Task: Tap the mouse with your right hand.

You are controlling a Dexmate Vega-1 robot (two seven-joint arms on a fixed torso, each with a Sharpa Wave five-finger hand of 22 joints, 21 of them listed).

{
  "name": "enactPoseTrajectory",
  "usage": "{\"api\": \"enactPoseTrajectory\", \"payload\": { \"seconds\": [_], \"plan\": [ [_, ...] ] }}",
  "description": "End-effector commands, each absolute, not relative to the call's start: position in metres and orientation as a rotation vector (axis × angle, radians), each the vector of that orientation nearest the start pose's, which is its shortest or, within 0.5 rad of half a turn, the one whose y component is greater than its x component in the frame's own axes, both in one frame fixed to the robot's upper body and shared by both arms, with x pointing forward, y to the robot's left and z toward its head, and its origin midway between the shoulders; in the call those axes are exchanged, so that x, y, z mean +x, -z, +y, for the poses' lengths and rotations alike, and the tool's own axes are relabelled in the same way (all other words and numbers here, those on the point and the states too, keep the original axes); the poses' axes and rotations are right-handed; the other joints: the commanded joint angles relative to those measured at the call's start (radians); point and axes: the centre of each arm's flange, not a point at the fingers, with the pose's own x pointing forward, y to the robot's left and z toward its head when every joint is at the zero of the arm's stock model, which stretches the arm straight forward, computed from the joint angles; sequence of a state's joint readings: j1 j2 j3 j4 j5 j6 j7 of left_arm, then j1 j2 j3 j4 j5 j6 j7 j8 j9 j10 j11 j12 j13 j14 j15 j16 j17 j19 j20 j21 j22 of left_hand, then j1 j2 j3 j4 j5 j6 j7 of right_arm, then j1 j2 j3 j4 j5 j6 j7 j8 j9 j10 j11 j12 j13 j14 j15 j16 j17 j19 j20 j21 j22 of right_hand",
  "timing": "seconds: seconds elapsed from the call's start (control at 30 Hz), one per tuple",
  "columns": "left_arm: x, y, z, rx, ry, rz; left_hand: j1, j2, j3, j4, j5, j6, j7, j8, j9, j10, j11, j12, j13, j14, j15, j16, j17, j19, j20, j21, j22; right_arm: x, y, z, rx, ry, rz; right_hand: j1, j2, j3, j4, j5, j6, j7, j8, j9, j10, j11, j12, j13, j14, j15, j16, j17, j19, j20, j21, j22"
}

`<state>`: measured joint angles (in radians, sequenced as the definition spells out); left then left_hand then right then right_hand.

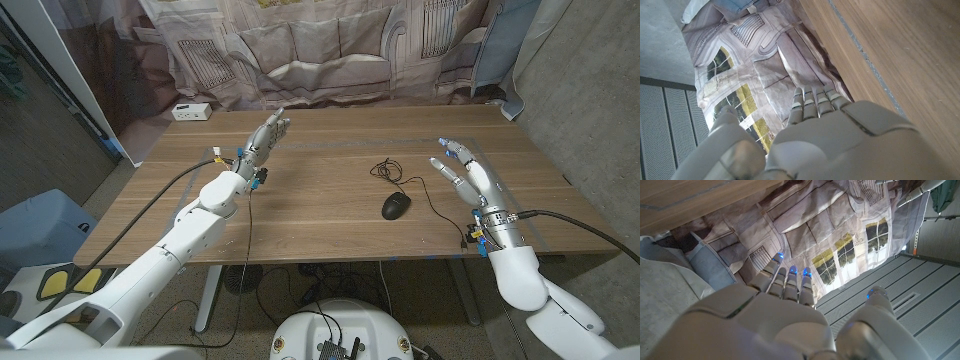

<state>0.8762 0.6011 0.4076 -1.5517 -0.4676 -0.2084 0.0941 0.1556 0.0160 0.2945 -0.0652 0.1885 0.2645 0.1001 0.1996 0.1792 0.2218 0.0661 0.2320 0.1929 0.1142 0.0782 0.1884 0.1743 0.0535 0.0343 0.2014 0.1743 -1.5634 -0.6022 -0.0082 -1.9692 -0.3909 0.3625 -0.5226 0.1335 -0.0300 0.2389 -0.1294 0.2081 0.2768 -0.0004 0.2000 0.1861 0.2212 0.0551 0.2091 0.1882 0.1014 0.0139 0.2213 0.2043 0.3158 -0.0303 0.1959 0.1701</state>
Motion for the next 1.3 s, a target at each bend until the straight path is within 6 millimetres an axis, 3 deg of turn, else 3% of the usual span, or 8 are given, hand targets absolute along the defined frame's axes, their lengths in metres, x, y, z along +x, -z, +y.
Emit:
{"api": "enactPoseTrajectory", "payload": {
  "seconds": [0.03,0.73,0.83,0.9,1.13,1.3],
  "plan": [
    [0.611,-0.012,0.250,0.198,0.216,-0.689,0.009,0.006,0.001,-0.009,-0.001,0.008,-0.001,0.001,0.002,0.007,0.006,0.000,0.003,0.008,-0.003,0.002,0.004,0.001,0.009,-0.002,0.005,0.435,0.082,-0.289,-0.932,0.309,-0.994,0.003,-0.001,-0.001,0.001,0.010,0.013,-0.003,0.003,0.003,0.002,-0.011,0.000,0.005,-0.003,-0.001,-0.004,0.003,-0.009,-0.008,-0.006,0.002],
    [0.609,-0.008,0.245,0.228,0.251,-0.678,0.010,0.008,0.002,-0.012,-0.002,0.013,0.001,0.000,0.002,0.008,0.007,-0.002,0.003,0.007,-0.001,0.001,0.004,-0.004,0.008,-0.004,0.005,0.441,0.079,-0.274,-1.118,0.335,-1.006,0.008,0.011,0.004,0.001,0.014,0.035,-0.002,0.008,0.003,0.005,0.003,-0.003,0.004,-0.030,-0.012,-0.017,0.003,-0.037,-0.026,-0.013,0.001],
    [0.608,-0.007,0.245,0.226,0.248,-0.682,0.010,0.008,0.002,-0.012,-0.002,0.013,0.001,0.000,0.002,0.008,0.008,-0.003,0.003,0.007,-0.001,0.000,0.004,-0.005,0.008,-0.005,0.005,0.442,0.078,-0.272,-1.142,0.332,-0.986,0.007,0.012,0.003,0.002,0.014,0.042,-0.002,0.009,0.003,-0.002,0.000,-0.006,0.004,-0.043,-0.010,-0.021,0.003,-0.053,-0.025,-0.017,0.001],
    [0.608,-0.007,0.246,0.228,0.247,-0.683,0.010,0.008,0.003,-0.013,-0.003,0.013,0.001,0.000,0.002,0.008,0.008,-0.003,0.003,0.007,-0.001,0.000,0.004,-0.006,0.008,-0.005,0.005,0.443,0.077,-0.272,-1.152,0.331,-0.972,0.001,0.014,-0.001,0.006,0.014,0.072,-0.011,0.016,0.003,-0.025,-0.021,-0.015,0.004,-0.075,-0.009,-0.029,0.004,-0.082,-0.018,-0.018,0.002],
    [0.607,-0.007,0.248,0.229,0.242,-0.682,0.010,0.009,0.003,-0.013,-0.003,0.014,0.001,-0.001,0.002,0.007,0.008,-0.004,0.003,0.005,-0.001,0.000,0.004,-0.008,0.008,-0.005,0.005,0.444,0.075,-0.272,-1.161,0.318,-0.941,-0.002,0.018,-0.003,0.008,0.013,0.088,-0.018,0.016,0.003,-0.044,-0.028,-0.020,0.003,-0.108,-0.004,-0.035,0.005,-0.114,-0.016,-0.021,0.002],
    [0.608,-0.006,0.248,0.223,0.243,-0.682,0.010,0.010,0.003,-0.014,-0.003,0.016,0.002,-0.001,0.002,0.005,0.010,-0.005,0.003,0.002,0.003,-0.002,0.004,-0.010,0.009,-0.006,0.005,0.446,0.075,-0.272,-1.167,0.298,-0.900,-0.002,0.024,-0.004,0.008,0.011,0.140,-0.035,0.027,0.003,-0.073,-0.032,-0.024,0.004,-0.142,0.007,-0.036,0.004,-0.157,0.014,-0.021,0.003]
  ]
}}
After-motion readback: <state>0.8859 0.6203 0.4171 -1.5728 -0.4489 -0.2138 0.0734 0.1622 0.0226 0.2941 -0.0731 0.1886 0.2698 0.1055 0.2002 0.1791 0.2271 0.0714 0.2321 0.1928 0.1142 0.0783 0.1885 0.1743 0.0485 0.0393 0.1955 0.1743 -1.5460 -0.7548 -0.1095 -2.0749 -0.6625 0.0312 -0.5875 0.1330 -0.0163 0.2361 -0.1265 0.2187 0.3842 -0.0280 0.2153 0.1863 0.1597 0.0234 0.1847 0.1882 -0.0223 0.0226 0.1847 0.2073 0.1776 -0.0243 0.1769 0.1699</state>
